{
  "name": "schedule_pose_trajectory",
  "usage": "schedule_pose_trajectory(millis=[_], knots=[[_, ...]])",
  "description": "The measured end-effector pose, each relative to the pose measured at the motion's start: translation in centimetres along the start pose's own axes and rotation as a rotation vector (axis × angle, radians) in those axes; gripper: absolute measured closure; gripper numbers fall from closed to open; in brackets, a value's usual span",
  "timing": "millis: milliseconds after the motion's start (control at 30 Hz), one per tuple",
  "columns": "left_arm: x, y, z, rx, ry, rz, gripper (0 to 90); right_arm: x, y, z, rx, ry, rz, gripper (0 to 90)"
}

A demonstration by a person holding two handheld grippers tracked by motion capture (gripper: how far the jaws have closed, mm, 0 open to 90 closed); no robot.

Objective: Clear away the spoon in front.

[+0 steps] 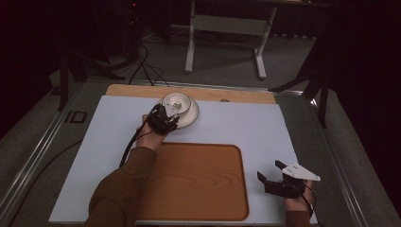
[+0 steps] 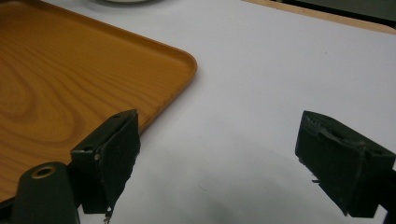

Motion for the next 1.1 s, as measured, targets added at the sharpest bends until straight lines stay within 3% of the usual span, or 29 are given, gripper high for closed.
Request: schedule_pose_trajectory(millis=[267, 433, 1100], knots=[[0.4, -0.2, 0.1, 0.005, 0.01, -0.021, 82.5, 0.0, 0.1, -0.1, -0.003, 0.002, 0.001, 13.8], [0.6, -0.6, -0.2, 0.014, 0.017, -0.029, 88.7, 0.0, 0.1, -0.1, -0.002, 0.001, 0.0, 13.8], [1.4, -0.6, -2.1, 0.013, 0.052, -0.024, 89.3, 0.0, 0.1, -0.1, -0.005, 0.004, 0.003, 13.8]])
Point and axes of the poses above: each handheld gripper's, and its own axes: z roughly forward along the jaws, x roughly out of its top, y roughly to its right, the point moved 10 cm from there along z, roughly forward along the jaws, and after that the axes turned 2 degrees about -z, right-handed, at the moved point
